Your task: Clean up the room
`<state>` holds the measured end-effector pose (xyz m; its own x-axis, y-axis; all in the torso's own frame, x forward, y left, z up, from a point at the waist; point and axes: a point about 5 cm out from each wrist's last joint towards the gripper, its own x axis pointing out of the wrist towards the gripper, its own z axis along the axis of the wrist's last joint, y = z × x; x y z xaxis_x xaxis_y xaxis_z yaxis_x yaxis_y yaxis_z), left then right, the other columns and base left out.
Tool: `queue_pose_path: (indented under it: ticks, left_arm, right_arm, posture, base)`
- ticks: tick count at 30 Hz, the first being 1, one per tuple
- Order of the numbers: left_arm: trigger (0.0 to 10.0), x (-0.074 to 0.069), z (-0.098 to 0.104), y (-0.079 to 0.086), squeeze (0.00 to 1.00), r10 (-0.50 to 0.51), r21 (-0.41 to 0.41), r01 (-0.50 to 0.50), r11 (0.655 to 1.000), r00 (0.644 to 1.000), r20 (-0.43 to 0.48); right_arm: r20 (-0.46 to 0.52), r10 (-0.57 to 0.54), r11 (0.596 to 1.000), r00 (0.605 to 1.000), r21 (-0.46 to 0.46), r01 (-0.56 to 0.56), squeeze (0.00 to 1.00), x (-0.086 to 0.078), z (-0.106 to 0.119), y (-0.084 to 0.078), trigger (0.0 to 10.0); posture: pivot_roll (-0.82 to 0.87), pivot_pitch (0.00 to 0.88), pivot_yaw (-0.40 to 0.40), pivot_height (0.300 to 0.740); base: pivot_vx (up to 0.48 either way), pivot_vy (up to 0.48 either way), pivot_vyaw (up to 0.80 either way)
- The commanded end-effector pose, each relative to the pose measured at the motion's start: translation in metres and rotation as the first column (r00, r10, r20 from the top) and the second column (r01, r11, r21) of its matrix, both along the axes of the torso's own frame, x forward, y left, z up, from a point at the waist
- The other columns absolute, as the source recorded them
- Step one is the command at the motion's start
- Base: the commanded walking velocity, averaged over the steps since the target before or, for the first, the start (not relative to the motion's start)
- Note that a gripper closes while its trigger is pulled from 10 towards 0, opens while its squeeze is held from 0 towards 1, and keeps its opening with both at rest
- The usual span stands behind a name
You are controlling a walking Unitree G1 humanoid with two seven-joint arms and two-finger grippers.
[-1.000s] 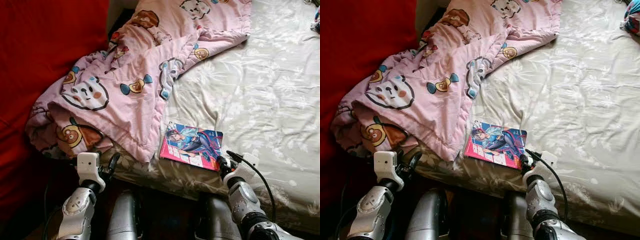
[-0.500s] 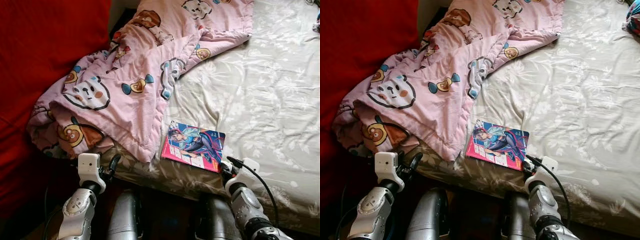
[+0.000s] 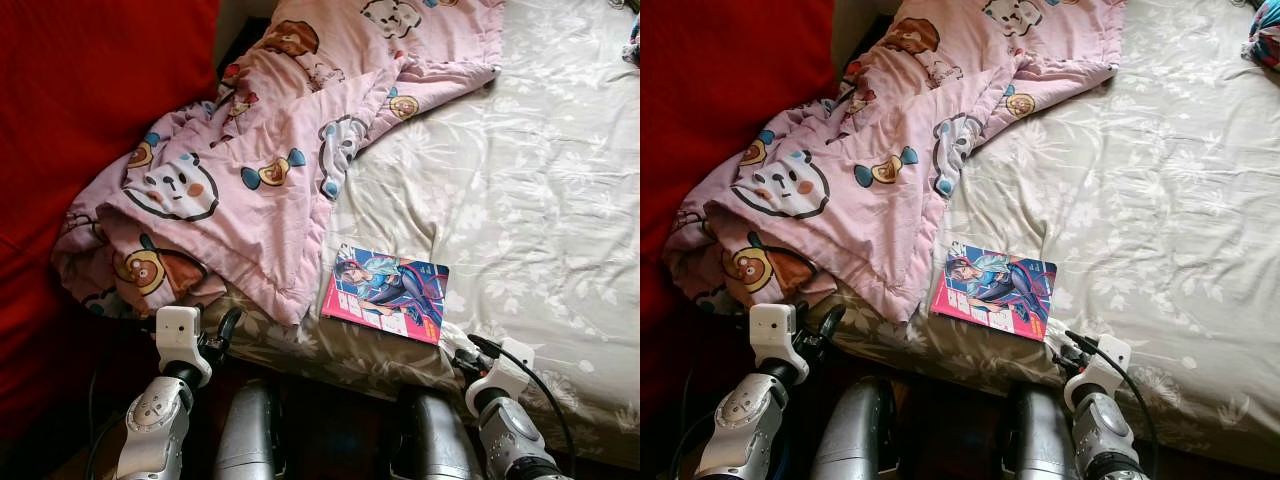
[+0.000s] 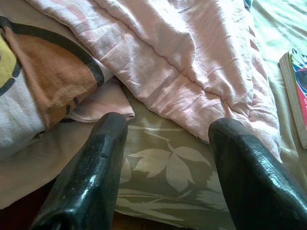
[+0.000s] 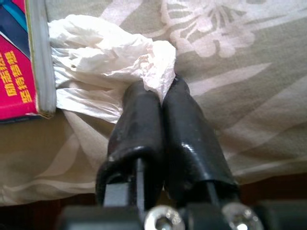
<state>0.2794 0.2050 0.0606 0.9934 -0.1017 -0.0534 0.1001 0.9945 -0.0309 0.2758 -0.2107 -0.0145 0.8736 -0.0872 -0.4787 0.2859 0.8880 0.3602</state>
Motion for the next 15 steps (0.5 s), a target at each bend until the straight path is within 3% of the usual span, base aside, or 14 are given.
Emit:
queue_pose_path:
  ticks: [1, 8, 13, 15]
  left_arm:
    - [10.0, -0.007, -0.010, 0.005, 0.00, 0.006, 0.028, -0.005, 1.000, 0.999, -0.053]
    - [10.0, -0.008, -0.011, 0.007, 0.00, 0.008, 0.042, -0.006, 0.999, 0.998, -0.060]
    - [10.0, -0.009, -0.013, 0.006, 0.00, 0.010, 0.044, -0.008, 0.999, 0.998, -0.063]
    - [10.0, -0.009, -0.015, 0.006, 0.00, 0.024, 0.037, -0.021, 0.999, 0.998, -0.066]
  right_arm:
    - [-0.040, -0.002, 1.000, 0.999, 0.014, 0.003, 0.00, -0.006, -0.007, 0.004, 0.0]
    - [0.014, 0.029, 0.999, 0.999, 0.024, -0.029, 0.00, 0.008, 0.004, 0.015, 0.0]
    - [0.016, 0.020, 1.000, 1.000, 0.008, -0.020, 0.00, 0.004, 0.002, 0.008, 0.0]
    - [0.060, -0.009, 1.000, 0.998, -0.017, 0.010, 0.00, 0.008, 0.009, 0.001, 0.0]
  posture:
    - [0.12, 0.285, 0.051, 0.607]
    - [0.12, 0.285, 0.049, 0.607]
    - [0.12, 0.279, 0.044, 0.607]
    - [0.11, 0.262, 0.033, 0.607]
  base:
    - [0.000, 0.000, 0.00]
    - [0.000, 0.000, 0.00]
    - [0.000, 0.000, 0.00]
    - [0.000, 0.000, 0.00]
